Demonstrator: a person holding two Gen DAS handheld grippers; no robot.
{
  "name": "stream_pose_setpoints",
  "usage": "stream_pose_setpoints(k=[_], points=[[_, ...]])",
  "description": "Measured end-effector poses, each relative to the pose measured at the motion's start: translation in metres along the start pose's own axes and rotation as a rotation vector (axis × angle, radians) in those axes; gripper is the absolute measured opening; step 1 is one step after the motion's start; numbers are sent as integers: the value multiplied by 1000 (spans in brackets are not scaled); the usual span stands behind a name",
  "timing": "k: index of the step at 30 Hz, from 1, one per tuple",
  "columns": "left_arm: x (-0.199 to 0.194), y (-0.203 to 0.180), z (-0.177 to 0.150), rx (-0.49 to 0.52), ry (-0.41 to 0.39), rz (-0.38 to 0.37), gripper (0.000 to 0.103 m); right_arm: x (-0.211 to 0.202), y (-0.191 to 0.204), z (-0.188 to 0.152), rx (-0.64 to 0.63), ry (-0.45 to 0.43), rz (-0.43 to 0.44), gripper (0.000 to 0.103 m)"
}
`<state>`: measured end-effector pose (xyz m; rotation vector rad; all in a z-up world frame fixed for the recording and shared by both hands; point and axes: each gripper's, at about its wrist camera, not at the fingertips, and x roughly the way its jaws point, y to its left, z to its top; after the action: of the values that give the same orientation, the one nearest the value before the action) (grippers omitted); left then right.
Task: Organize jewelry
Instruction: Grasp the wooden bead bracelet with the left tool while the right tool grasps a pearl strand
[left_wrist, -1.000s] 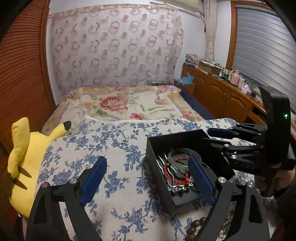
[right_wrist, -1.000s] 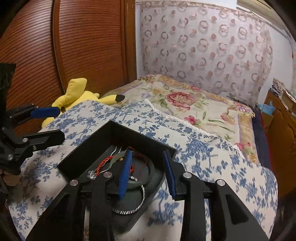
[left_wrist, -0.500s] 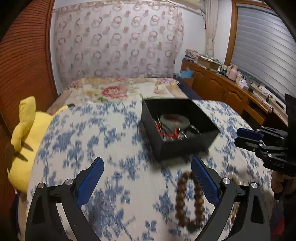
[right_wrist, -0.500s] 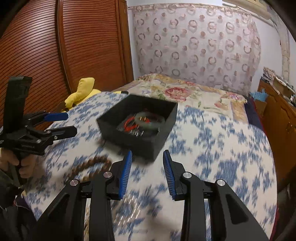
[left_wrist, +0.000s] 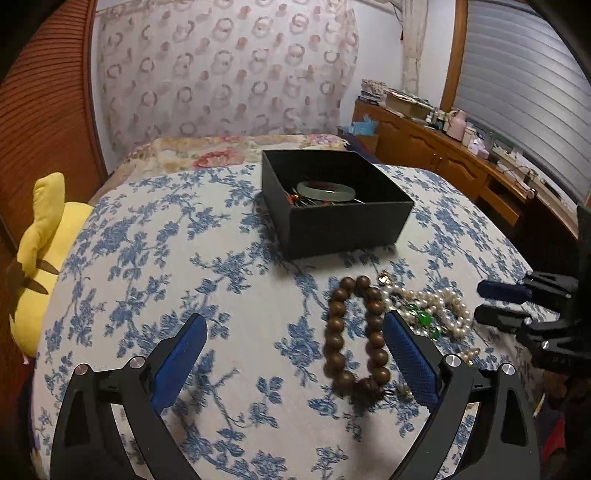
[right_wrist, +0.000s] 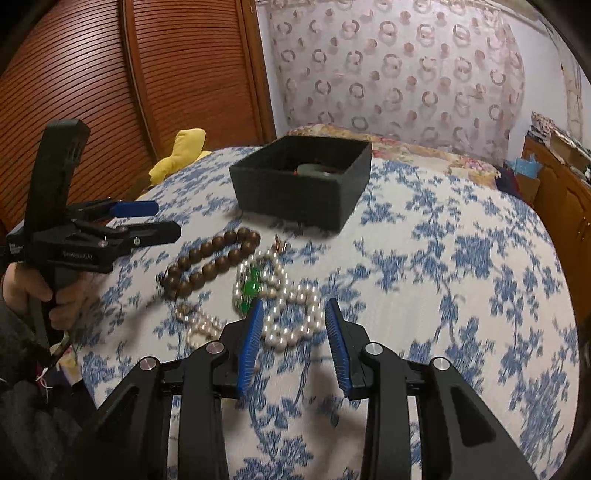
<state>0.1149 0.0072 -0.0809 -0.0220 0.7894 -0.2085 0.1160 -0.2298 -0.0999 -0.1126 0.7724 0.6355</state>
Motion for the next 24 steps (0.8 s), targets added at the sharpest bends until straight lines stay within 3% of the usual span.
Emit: stream_pose_setpoints(k=[4,8,11,13,21,22,23,24], points=[[1,-5,-2,10,9,-23,91,2,2,-8,-9,11,-7,37],[10,-9,-3,16,58,-76,54,1,2,-8,-15,1,-2,37],[19,-13,-2,44,87,-67,37,0,2,-9,-8,-4,7,37],[25,-14,-1,55,104,-61,32,0,1,-9,-6,-7,17,37],[39,-22,2,110,127,-18,32,0,1,-10,-3,-9,23,37],[40,-24,2,121,123,-8,29,0,0,-9,-4,-9,23,37],[39,-26,1,137,117,12,14,0,2,-9,-10,-8,20,37],[38,-26,0,144,114,13,12,-1,3,-8,-13,-7,23,37]])
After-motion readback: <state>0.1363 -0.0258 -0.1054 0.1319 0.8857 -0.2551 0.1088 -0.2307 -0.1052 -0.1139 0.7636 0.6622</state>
